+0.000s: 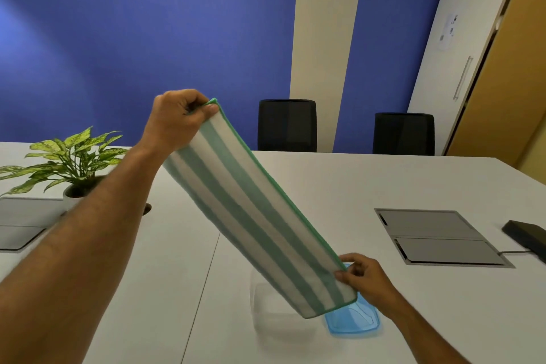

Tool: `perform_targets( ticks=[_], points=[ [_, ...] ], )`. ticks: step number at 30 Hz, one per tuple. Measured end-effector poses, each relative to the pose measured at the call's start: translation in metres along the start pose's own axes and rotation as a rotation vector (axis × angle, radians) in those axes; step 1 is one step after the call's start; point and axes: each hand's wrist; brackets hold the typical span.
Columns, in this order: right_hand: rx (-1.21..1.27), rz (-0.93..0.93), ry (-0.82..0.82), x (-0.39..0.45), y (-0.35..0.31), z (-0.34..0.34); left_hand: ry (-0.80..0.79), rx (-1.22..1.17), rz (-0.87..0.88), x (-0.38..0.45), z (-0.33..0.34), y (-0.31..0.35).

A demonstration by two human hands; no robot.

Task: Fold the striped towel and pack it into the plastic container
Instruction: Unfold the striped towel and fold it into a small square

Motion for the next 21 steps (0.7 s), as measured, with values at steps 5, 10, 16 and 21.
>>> perform_targets(
  ticks=[5,10,16,21],
  points=[
    [0.015,0.123,-0.15,0.0,-0.002,-0.016,-0.028,0.058,-0.092,-0.018,0.0,-0.018],
    [0.144,0.213,-0.117,-0.002,-0.002,-0.029,-0.042,0.066,-0.226,-0.031,-0.004,-0.037],
    [0.346,0.259,0.067,-0.003,-0.01,-0.037,-0.073,0.046,-0.466,-0.051,-0.005,-0.075],
    [0.494,0.311,-0.008,-0.002,-0.02,-0.049,-0.054,0.042,-0.672,-0.078,0.001,-0.094]
  ],
)
Point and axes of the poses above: each hand's wrist, its own x-axis towards the middle knuckle, its own z-axis out of the palm, y = z × x, and after that the axes turned 10 degrees about y, right-handed
